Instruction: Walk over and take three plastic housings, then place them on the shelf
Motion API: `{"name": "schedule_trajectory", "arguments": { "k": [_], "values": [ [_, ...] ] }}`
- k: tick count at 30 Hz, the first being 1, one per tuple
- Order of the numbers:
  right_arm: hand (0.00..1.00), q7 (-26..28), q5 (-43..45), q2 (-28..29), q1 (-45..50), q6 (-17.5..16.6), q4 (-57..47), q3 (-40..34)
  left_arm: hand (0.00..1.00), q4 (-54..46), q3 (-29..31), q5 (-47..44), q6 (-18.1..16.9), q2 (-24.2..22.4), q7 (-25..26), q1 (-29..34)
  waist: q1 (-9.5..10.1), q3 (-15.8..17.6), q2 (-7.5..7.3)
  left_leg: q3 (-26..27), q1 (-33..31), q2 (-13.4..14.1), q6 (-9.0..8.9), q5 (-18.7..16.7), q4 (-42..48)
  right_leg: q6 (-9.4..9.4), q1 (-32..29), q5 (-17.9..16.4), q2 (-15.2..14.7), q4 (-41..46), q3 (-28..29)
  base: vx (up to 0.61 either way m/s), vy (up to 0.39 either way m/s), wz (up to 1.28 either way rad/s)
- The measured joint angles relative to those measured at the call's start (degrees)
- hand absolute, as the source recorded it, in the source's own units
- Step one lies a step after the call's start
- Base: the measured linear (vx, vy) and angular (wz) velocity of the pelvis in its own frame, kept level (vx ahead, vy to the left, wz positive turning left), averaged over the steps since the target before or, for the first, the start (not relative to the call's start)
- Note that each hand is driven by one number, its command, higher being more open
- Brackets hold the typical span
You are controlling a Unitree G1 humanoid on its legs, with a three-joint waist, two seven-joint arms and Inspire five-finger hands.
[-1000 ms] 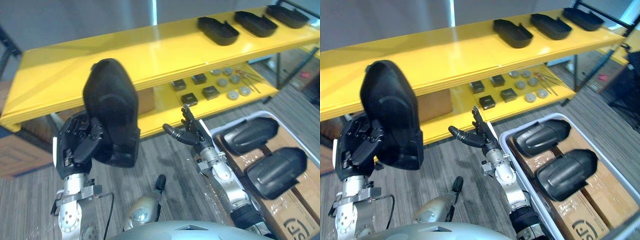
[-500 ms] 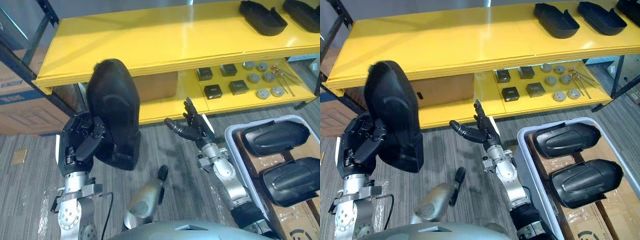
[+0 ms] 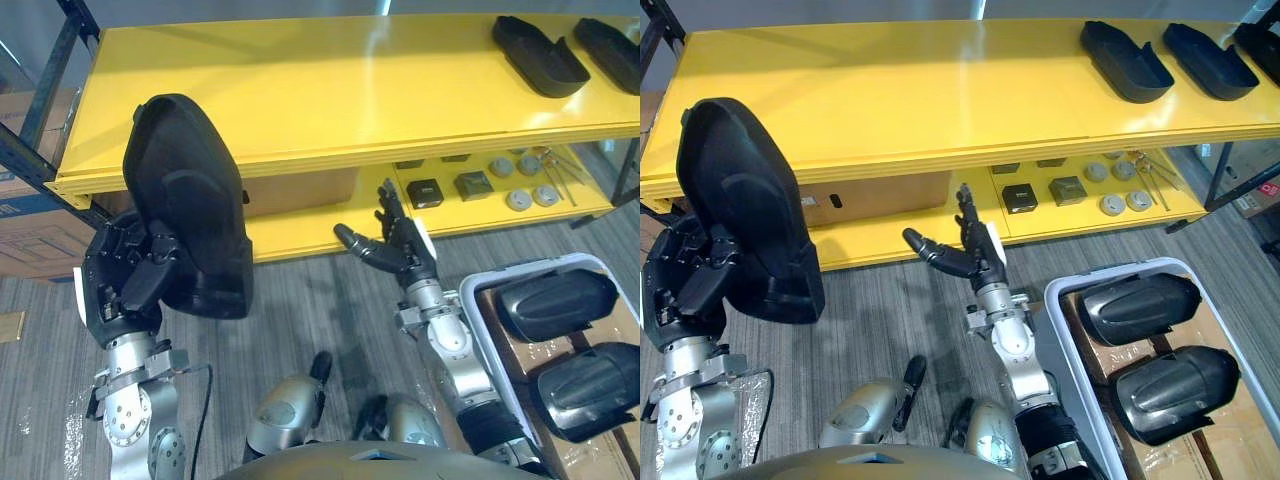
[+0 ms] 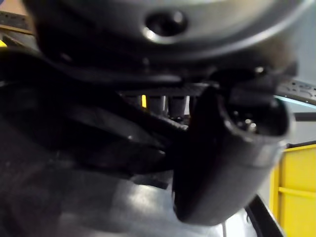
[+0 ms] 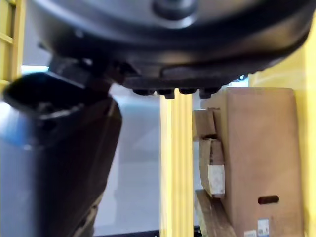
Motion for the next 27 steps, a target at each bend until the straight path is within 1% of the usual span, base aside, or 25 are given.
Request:
{"name": "schedule_trajectory", "arguments": {
  "k": [1,2,3,4,6,7,8,9,10,11,12,13,14,15,16,17,18,19,20,21,22,23,24,25,27],
  "values": [
    [1.0,0.0,0.1,-0.7,0.3,0.0,-0.6,-1.2,0.0,0.9,-0.9,0.1,0.0,0.0,-0.1,0.0,-1.31,0.0,-0.08,-0.5,0.8,-1.0,0.04,0.0,-0.6,2.01,-2.7,3.2,-0.1,-3.5,2.6,0.19,-0.044,0.8],
    [1.0,0.0,0.1,-0.9,0.4,0.0,-0.6,-1.7,0.0,1.6,-1.3,0.1,0.0,0.1,-0.1,0.1,-1.59,0.0,-0.18,-0.5,1.3,-1.7,0.02,0.3,-0.3,3.13,-3.0,4.4,-0.4,-4.7,3.4,0.21,-0.054,0.7],
    [1.0,-0.1,0.2,-1.2,1.2,0.0,-0.6,-2.3,0.0,3.2,-2.1,0.1,0.0,0.1,-0.1,0.4,-1.82,0.0,-0.65,-0.9,3.2,-3.5,0.89,-0.1,0.8,3.76,-3.2,6.4,-1.7,-6.9,4.2,0.25,-0.075,0.66],
    [1.0,0.0,0.2,-1.4,2.0,0.0,-0.6,-2.4,0.0,4.0,-2.3,0.1,0.0,0.0,-0.1,1.1,-2.38,-0.3,-1.17,-2.2,4.6,-5.2,1.32,-1.3,2.4,2.66,-2.2,8.3,-2.7,-8.9,5.1,0.33,-0.114,0.76],
    [1.0,0.0,0.2,-1.7,2.3,0.0,-0.6,-2.5,0.0,4.0,-2.2,0.0,-0.2,0.2,-0.1,1.3,-2.7,-0.5,-1.58,-4.4,5.1,-6.4,1.12,-4.0,5.0,1.45,-0.4,10.0,-2.5,-10.9,5.8,0.29,-0.115,0.74],
    [1.0,0.0,0.0,-1.7,2.2,-0.3,-0.6,-2.5,0.0,4.0,-1.8,-0.5,-0.6,0.3,-0.1,1.2,-2.12,-1.1,-2.26,-5.5,4.0,-6.9,1.72,-8.2,8.7,0.46,1.7,10.6,-2.1,-12.3,6.4,0.2,-0.097,0.56],
    [1.0,0.1,0.0,-1.8,2.1,-0.3,-0.6,-2.5,0.0,4.1,-1.7,-0.9,-0.6,0.2,-0.1,1.3,-1.53,-1.2,-2.19,-5.3,3.5,-6.8,2.05,-10.1,10.6,-0.36,2.2,12.6,-1.8,-12.7,6.0,0.23,-0.117,0.54],
    [1.0,0.6,-0.2,-2.0,2.5,-1.3,-0.9,-2.1,0.0,4.3,-1.4,-3.0,-0.7,0.1,-0.1,1.9,-1.16,-1.3,-2.0,-3.4,2.9,-5.0,1.98,-13.3,13.4,-1.3,3.0,14.0,-1.1,-12.4,4.8,0.23,-0.143,0.31],
    [1.0,1.4,-0.2,-2.4,4.2,-1.3,-2.4,-2.0,0.0,4.5,-1.0,-5.5,-1.3,0.1,0.0,3.3,-1.26,-2.0,-2.01,-2.7,3.2,-3.3,1.78,-15.3,14.2,-1.93,3.4,13.8,0.0,-11.7,4.2,0.26,-0.153,0.27],
    [1.0,1.5,-0.2,-3.1,5.9,-1.4,-3.5,-2.1,0.0,4.7,-0.8,-6.4,-1.5,-0.1,0.0,4.1,-1.42,-2.9,-2.03,-2.7,3.1,-2.5,1.69,-16.1,14.3,-2.54,3.5,13.3,0.7,-11.7,3.7,0.4,-0.203,0.17],
    [1.0,1.3,-1.2,-4.6,7.4,-1.4,-4.7,-3.0,0.0,5.4,-0.6,-7.5,-2.1,-0.4,0.0,5.1,-1.7,-4.5,-1.82,-1.9,3.2,-0.3,1.31,-17.6,14.0,-3.5,4.2,12.7,2.0,-12.6,2.8,0.29,-0.127,0.13],
    [1.0,0.9,-2.1,-5.4,7.4,-1.4,-5.2,-3.7,0.0,5.9,-0.5,-7.7,-2.6,-0.5,0.0,5.1,-2.14,-5.0,-1.58,-0.9,3.3,1.0,0.93,-18.3,14.0,-3.56,4.8,12.6,2.4,-13.5,1.9,0.43,-0.175,0.51],
    [1.0,-0.2,-2.4,-7.2,7.2,-1.6,-7.4,-6.8,0.0,6.1,-1.9,-8.1,-2.7,-0.9,-0.4,4.0,-3.22,-5.4,-0.53,2.8,2.1,4.2,-1.72,-18.6,18.2,-5.11,6.6,12.4,3.0,-14.6,-0.7,0.26,-0.096,0.58],
    [1.0,-0.4,-2.3,-7.7,6.6,-1.9,-8.0,-8.5,0.0,6.0,-2.3,-8.2,-2.7,-1.4,-0.9,3.0,-3.31,-5.4,-0.29,3.9,1.1,4.6,-3.37,-18.5,20.9,-5.47,7.4,12.2,3.1,-15.0,-1.1,0.37,-0.109,0.7],
    [1.0,-0.3,-2.3,-8.4,5.4,-1.9,-10.0,-11.8,0.0,5.9,-2.4,-8.8,-2.7,-2.2,-2.1,1.7,-3.57,-5.4,-0.02,6.1,-2.0,5.0,-5.79,-18.2,28.6,-5.65,10.0,12.1,3.0,-17.2,-1.7,0.27,-0.02,0.39],
    [1.0,0.4,-2.0,-8.9,4.9,-2.1,-12.6,-14.5,0.0,5.7,-2.3,-9.5,-2.7,-2.0,-3.2,0.8,-3.51,-5.4,0.08,8.4,-4.0,6.3,-5.77,-19.5,33.3,-5.68,12.3,12.1,3.0,-18.6,-2.1,0.3,0.0,0.34],
    [1.0,1.8,-0.1,-10.3,3.9,-3.2,-16.7,-17.5,0.0,4.6,-1.4,-9.6,-2.7,-2.0,-4.1,-0.2,-3.75,-5.5,0.17,9.9,-6.1,8.4,-5.83,-21.0,34.8,-5.68,14.3,12.0,2.7,-20.2,-2.3,0.22,0.022,0.16],
    [1.0,2.7,1.0,-11.3,3.2,-3.9,-18.8,-19.1,0.0,3.8,-0.9,-9.6,-2.8,-2.0,-4.5,-0.7,-3.79,-5.6,0.36,10.0,-7.1,9.5,-5.83,-21.2,33.9,-5.68,14.8,12.0,2.6,-20.7,-2.4,0.17,0.06,0.04],
    [1.0,5.6,4.9,-13.4,0.8,-4.7,-22.6,-21.6,0.0,1.4,0.8,-9.4,-3.1,-1.9,-5.2,-1.5,-4.11,-5.9,0.75,10.1,-8.8,11.9,-6.4,-20.9,29.4,-5.64,15.5,12.0,2.2,-21.6,-2.3,0.15,0.131,-0.03],
    [1.0,8.7,9.8,-15.0,-1.5,-4.7,-25.4,-23.3,0.0,-1.0,2.3,-9.5,-3.5,-1.6,-5.8,-2.5,-4.69,-6.0,0.87,10.0,-9.5,13.5,-7.55,-19.4,23.2,-5.18,16.1,11.9,1.3,-22.0,-2.2,0.17,0.218,-0.08],
    [1.0,10.9,13.1,-15.9,-2.4,-4.5,-26.7,-24.1,0.0,-2.8,3.0,-9.5,-3.8,-1.2,-6.4,-3.2,-4.96,-6.1,1.07,10.1,-8.8,14.6,-8.57,-16.6,18.4,-4.17,16.7,11.6,0.7,-21.9,-1.9,0.13,0.226,-0.13],
    [1.0,12.0,14.9,-16.6,-2.7,-4.1,-27.5,-24.9,0.0,-4.1,3.4,-9.6,-4.0,-1.0,-6.9,-3.6,-5.13,-6.4,1.6,10.7,-8.2,15.4,-9.0,-13.0,15.4,-3.32,17.2,11.3,0.5,-21.7,-1.4,0.15,0.276,-0.21],
    [1.0,14.7,18.7,-17.5,-2.2,-2.5,-28.4,-25.4,0.0,-6.6,3.9,-9.8,-4.4,-0.7,-8.3,-3.8,-5.5,-7.4,2.83,11.7,-7.0,16.8,-10.61,-4.9,13.0,-0.99,18.1,10.0,0.4,-21.1,-1.0,0.17,0.282,-0.13],
    [1.0,17.9,22.4,-15.7,0.5,0.7,-29.3,-25.4,0.0,-8.8,4.6,-9.9,-4.7,1.2,-10.0,-4.3,-6.29,-8.6,1.03,12.9,-4.4,13.8,-9.12,-3.9,10.0,-0.58,18.2,9.7,-2.7,-19.9,-0.5,0.17,0.279,-0.05],
    [1.0,19.7,23.8,-14.3,3.7,4.7,-30.0,-25.5,0.0,-11.7,6.4,-9.9,-4.7,3.4,-12.2,-4.3,-6.4,-9.2,-0.61,14.8,-2.0,11.2,-7.57,-2.5,5.9,-0.09,18.1,9.4,-5.5,-19.8,0.0,0.14,0.237,-0.06]
  ]
}}
